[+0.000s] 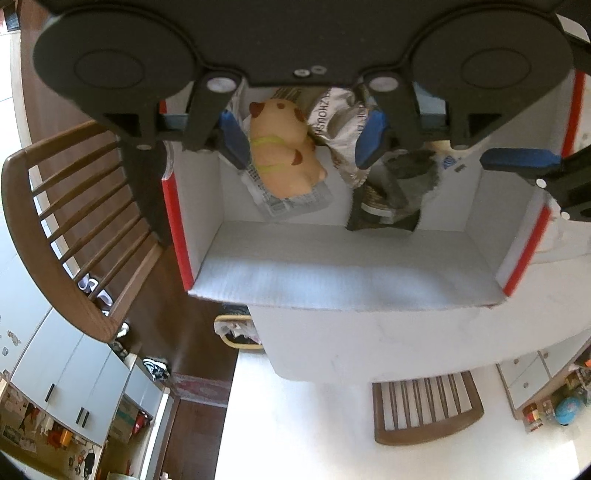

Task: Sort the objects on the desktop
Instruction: 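Lower the snack bar and pig toy into the shoebox and open both grippers, then withdraw both grippers from the shoebox back over the table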

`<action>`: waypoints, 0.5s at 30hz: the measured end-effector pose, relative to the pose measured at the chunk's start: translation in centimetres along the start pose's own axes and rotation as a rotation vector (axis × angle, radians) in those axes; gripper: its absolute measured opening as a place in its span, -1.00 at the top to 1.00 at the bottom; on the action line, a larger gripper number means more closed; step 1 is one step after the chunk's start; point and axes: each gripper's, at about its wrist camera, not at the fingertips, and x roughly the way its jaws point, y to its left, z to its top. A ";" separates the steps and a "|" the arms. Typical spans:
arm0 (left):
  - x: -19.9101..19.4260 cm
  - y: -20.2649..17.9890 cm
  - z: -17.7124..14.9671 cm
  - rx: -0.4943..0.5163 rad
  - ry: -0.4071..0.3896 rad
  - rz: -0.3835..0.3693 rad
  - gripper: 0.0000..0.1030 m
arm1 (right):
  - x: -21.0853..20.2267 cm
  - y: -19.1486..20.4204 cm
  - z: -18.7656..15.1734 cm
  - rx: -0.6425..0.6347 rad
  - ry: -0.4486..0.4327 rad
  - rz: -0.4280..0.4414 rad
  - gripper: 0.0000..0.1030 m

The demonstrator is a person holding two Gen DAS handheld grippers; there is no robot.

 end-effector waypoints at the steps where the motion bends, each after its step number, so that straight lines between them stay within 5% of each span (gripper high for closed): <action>1: -0.4 0.0 -0.1 -0.003 -0.007 0.000 -0.25 | -0.4 0.1 0.0 0.000 -0.006 0.000 -0.23; 15: -5.2 0.9 -2.9 -0.034 -0.075 -0.021 -0.25 | -5.5 2.3 -1.0 0.020 -0.063 0.013 -0.23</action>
